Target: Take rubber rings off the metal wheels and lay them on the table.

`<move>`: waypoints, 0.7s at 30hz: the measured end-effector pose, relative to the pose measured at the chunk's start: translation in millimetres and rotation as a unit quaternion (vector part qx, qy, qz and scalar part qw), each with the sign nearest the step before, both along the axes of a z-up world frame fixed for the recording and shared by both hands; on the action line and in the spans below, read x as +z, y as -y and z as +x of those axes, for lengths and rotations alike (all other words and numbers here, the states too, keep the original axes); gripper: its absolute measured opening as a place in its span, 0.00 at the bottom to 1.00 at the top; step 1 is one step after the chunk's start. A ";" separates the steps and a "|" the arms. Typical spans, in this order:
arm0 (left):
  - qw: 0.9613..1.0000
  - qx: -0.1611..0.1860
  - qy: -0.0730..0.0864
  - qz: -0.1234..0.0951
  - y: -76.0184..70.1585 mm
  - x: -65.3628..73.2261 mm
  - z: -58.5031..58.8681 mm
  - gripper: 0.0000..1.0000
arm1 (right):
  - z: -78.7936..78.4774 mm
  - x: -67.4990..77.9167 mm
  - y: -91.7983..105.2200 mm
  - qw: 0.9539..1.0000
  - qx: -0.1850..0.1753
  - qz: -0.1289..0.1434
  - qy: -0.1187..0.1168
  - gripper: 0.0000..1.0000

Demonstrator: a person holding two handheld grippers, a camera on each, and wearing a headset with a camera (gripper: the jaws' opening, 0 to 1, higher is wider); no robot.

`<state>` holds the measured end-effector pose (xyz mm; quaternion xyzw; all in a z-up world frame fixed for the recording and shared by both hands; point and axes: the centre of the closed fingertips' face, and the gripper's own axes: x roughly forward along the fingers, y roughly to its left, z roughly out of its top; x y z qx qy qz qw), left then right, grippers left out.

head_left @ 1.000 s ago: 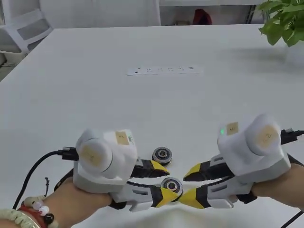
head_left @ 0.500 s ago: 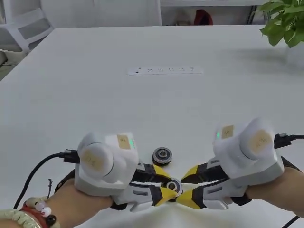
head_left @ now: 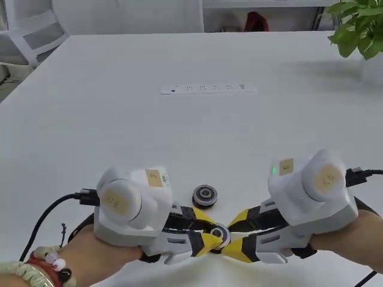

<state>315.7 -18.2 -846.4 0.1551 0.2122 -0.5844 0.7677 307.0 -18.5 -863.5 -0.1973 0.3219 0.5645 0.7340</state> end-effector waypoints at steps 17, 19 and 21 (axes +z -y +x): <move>1.000 0.003 -0.001 0.000 0.2 -0.7 -1.0 0.14 | 2.5 -5.8 8.0 1.000 -0.015 -0.017 -0.010 0.01; 1.000 0.003 -0.001 -0.001 0.2 -0.8 -0.8 0.14 | 3.2 -6.3 8.8 0.999 -0.024 -0.017 -0.020 0.00; 1.000 0.002 -0.001 -0.001 0.1 -0.8 -0.8 0.14 | 3.7 -6.6 9.2 0.999 -0.028 -0.020 -0.023 0.00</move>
